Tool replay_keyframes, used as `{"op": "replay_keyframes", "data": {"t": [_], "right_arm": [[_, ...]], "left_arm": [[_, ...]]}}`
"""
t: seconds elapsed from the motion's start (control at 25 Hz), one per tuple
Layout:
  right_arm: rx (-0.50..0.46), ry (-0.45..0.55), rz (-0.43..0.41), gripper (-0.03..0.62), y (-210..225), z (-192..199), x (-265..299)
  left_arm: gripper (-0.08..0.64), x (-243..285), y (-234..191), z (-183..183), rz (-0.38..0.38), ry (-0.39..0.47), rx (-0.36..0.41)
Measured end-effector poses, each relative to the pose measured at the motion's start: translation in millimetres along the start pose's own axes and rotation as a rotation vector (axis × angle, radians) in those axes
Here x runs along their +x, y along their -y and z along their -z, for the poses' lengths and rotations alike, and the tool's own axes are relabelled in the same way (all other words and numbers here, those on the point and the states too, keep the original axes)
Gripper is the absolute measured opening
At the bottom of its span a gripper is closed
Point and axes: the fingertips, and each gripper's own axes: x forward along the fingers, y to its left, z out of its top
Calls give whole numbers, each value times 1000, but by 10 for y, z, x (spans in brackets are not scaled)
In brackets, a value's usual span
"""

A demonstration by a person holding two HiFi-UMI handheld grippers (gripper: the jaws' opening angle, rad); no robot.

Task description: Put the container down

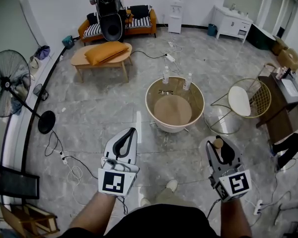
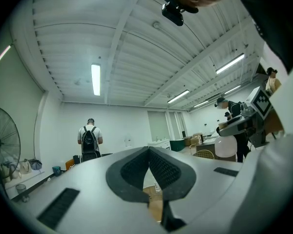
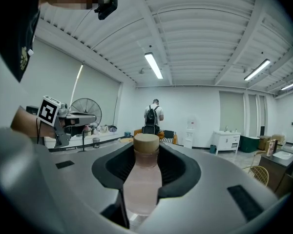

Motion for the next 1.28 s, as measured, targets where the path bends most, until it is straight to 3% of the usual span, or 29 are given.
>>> {"op": "replay_keyframes", "data": {"t": [0.36,0.84,1.28], "right_arm": [[5,39,23,152,413,-74,199],[42,11,0,152,788,-17,444],[36,12,-30,152,1299,-8,587]], "left_arm": [[15,458,157,88,19,-22,-2],[15,994,313,151,51,-34,2],[15,1493,471,47,28,-39,21]]}}
